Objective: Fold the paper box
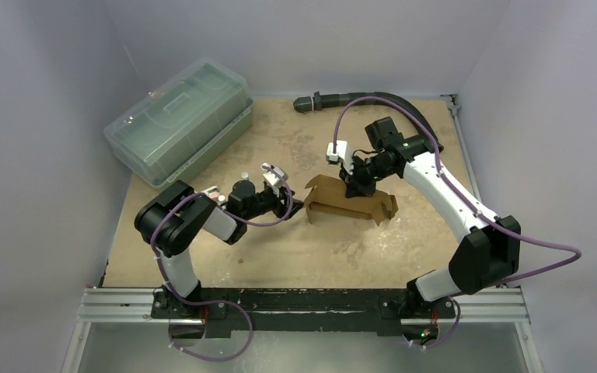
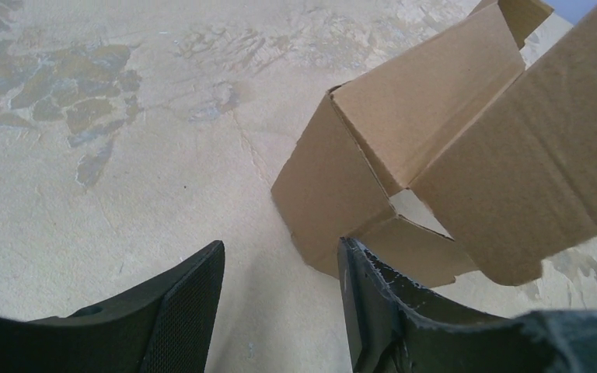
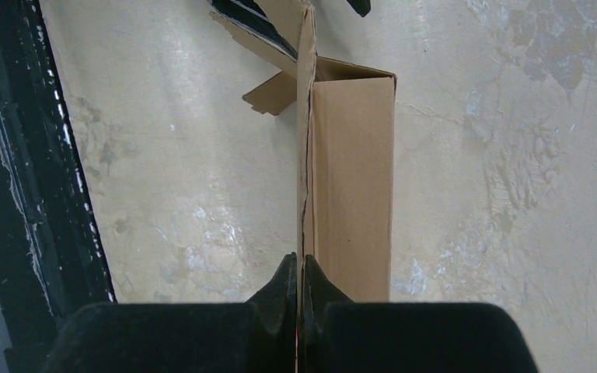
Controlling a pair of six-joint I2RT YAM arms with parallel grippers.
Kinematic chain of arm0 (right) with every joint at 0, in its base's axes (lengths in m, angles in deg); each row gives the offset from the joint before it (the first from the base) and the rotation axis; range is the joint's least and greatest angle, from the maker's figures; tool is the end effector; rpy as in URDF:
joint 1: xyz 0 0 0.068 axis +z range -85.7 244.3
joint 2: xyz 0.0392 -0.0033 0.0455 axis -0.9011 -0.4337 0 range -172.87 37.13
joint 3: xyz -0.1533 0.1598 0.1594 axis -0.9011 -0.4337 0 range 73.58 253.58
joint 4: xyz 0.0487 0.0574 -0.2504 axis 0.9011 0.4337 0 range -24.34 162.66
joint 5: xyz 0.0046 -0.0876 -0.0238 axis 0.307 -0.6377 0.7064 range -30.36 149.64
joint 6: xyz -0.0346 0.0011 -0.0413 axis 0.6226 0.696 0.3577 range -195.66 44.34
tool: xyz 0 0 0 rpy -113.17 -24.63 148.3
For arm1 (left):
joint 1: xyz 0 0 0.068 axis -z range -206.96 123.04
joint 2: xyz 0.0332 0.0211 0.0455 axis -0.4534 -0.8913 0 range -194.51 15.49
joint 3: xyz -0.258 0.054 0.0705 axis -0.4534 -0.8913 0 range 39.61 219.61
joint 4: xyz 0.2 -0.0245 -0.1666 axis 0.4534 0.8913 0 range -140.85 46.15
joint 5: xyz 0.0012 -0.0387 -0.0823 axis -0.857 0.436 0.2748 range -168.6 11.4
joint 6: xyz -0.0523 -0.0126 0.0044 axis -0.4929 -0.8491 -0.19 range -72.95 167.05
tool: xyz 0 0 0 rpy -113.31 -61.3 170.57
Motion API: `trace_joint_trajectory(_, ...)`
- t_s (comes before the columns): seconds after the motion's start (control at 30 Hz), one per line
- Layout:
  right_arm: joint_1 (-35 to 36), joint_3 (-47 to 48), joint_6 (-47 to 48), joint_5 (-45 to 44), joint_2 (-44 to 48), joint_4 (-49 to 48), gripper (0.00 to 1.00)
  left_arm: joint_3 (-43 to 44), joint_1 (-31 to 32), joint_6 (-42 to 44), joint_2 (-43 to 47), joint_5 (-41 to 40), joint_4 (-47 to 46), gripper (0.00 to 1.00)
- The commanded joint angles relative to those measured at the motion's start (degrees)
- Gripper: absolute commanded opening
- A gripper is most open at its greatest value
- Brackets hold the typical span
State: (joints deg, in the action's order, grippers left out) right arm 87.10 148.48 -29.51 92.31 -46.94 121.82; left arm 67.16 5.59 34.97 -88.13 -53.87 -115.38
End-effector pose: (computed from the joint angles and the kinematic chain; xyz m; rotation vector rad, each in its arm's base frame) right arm 0.2577 0.1291 0.3017 -1.5746 2.0050 0.6176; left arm 0.2478 -0.1760 0.1255 0.6451 1.7361 -0.9350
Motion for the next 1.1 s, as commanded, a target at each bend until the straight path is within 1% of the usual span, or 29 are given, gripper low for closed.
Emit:
trace_joint_trajectory(0.0,0.0,2.0,0.7,2.0,-0.1,0.6,0.0,-0.9,1.0,1.9,-1.0,2.6,-6.0,0.55)
trace_joint_trajectory(0.13,0.0,2.1,0.7,2.1,-0.1,0.7,0.0,-1.2,1.8,1.7,-1.8,2.5,-7.8,0.55)
trace_joint_trajectory(0.37,0.0,2.1,0.8,2.1,-0.2,0.9,0.0,-3.3,3.2,1.5,-3.2,1.2,-13.8,0.55)
trace_joint_trajectory(0.67,0.0,1.9,0.9,2.3,-0.1,1.1,0.0,-3.6,7.5,1.9,-6.7,-8.5,-20.2,0.53)
trace_joint_trajectory(0.83,0.0,1.6,1.0,2.6,0.0,1.1,0.0,-4.5,9.1,1.1,-8.2,-12.6,-25.7,0.5)
trace_joint_trajectory(1.07,0.0,1.8,1.0,3.6,-0.3,1.1,0.0,-4.8,12.0,1.7,-10.4,-18.4,-30.1,0.48)
